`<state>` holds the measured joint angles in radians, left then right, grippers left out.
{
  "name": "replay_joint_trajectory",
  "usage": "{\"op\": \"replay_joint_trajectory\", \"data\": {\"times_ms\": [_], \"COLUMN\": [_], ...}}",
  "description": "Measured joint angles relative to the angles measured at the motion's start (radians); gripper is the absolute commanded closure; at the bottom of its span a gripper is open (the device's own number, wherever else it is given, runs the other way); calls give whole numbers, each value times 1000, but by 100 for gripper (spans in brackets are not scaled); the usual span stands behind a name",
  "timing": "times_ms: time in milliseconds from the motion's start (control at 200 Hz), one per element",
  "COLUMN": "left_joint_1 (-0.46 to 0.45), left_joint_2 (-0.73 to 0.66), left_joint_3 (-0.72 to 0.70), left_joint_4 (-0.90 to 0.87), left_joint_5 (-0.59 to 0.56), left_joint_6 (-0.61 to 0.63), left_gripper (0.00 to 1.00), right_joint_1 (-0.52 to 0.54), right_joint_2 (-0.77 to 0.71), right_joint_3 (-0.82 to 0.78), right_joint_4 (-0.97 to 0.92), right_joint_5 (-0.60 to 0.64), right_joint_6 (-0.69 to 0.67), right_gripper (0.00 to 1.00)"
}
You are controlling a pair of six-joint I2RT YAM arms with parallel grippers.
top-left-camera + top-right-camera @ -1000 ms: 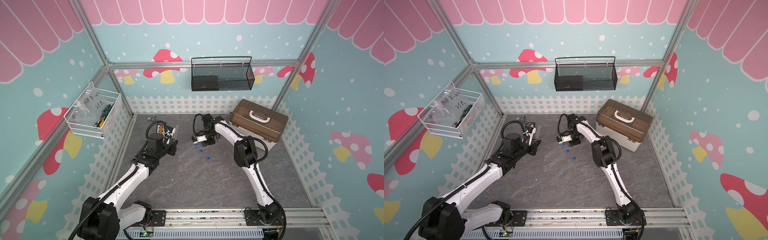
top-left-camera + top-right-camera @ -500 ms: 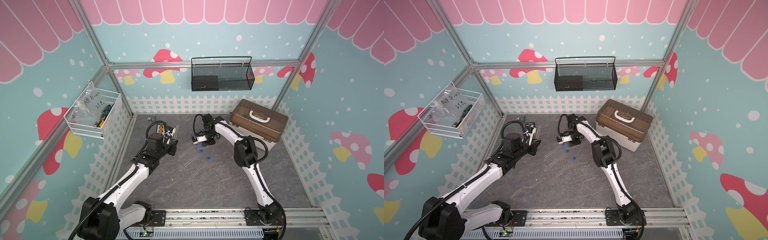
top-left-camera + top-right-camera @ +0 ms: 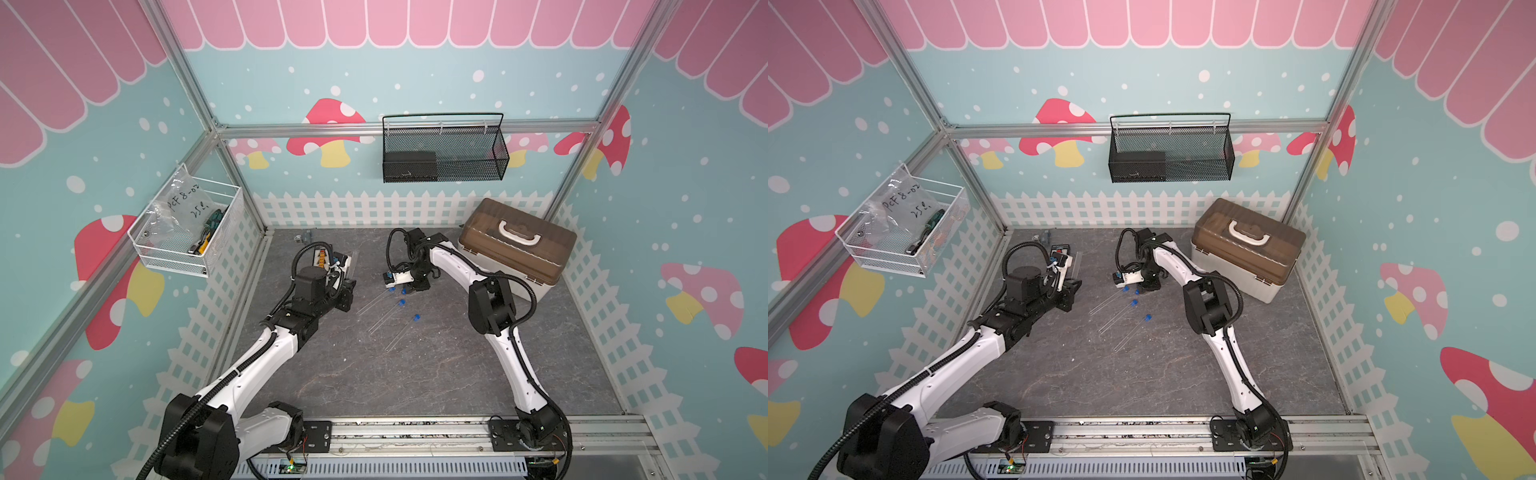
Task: Insert stoppers into test tubes
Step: Pick up the stopper from the center of the board.
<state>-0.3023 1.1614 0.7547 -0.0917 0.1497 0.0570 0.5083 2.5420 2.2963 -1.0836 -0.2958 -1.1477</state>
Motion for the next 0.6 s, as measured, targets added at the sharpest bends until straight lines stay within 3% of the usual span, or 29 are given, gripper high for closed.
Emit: {"op": "replay_joint_trajectory", "data": {"times_ms": [360,600], "left_joint_1": [0,0], "left_joint_2": [0,0], "left_joint_3": [-2,-2], "left_joint_4": [0,0], "left_joint_5": [0,0], "left_joint_6": [3,3], "left_gripper": [100,100], "right_joint_1": [-13,-41], "right_joint_2": [-26,-120], "right_joint_3": [-45,-167], "right_joint_4": [0,31], "right_joint_5": [-17,-33], "right_joint_6": [43,83], "right_gripper": [86,86]}}
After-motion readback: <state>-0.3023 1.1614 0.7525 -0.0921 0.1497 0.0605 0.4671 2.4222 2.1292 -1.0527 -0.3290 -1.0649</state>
